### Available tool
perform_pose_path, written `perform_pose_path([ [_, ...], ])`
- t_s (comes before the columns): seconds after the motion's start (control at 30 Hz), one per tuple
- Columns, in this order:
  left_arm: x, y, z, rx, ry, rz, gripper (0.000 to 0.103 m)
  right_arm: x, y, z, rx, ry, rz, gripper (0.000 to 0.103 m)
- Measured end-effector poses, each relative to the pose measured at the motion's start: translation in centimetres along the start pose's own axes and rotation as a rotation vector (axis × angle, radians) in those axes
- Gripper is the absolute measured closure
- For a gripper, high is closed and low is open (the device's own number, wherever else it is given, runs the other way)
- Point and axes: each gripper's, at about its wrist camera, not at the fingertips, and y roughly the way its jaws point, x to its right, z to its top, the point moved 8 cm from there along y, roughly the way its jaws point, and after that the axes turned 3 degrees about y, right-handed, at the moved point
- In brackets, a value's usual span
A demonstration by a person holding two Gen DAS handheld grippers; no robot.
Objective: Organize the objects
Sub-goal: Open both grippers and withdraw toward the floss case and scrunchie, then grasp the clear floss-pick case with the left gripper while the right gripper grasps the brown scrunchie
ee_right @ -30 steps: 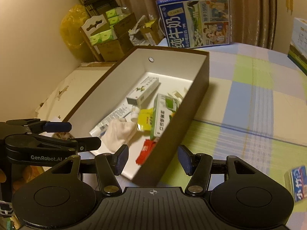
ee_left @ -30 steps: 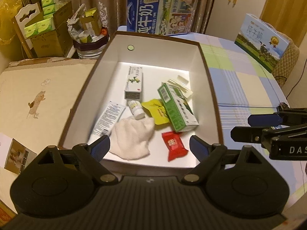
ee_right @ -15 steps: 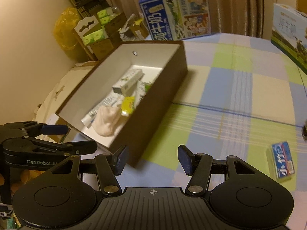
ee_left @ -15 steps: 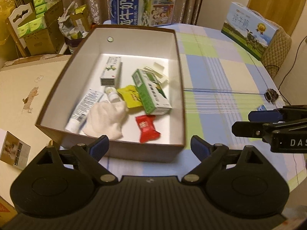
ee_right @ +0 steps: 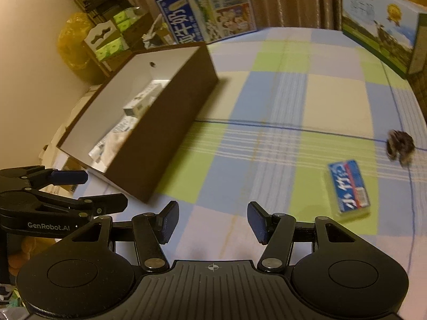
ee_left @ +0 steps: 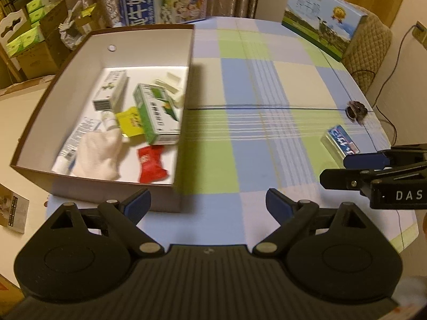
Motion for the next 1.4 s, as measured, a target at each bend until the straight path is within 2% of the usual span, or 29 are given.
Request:
perform_pose_path([
  [0.4, 7.8, 2.6, 0.1, -0.051, 0.060, -0.045, 0.012, 9.7, -3.4, -2.4, -0.011, 0.130, -0.100, 0.049],
  [0.8, 16.0, 7.3, 0.5, -0.121, 0.142, -0.113, 0.012, 18.6, -5.7, -4.0, -0.006, 0.242, -0.196, 0.049],
  [1.13, 21.3, 10.1, 1.8, -0.125, 0.146, -0.163, 0.012, 22.8, -6.6, -3.6, 0.015, 0.271, -0.231, 0.049],
  [1.4, 24.0, 12.1, 3.6, -0.108, 0.135, -0.172, 0.012, 24.7, -6.5, -2.9, 0.033, 0.283, -0.237, 0.049],
])
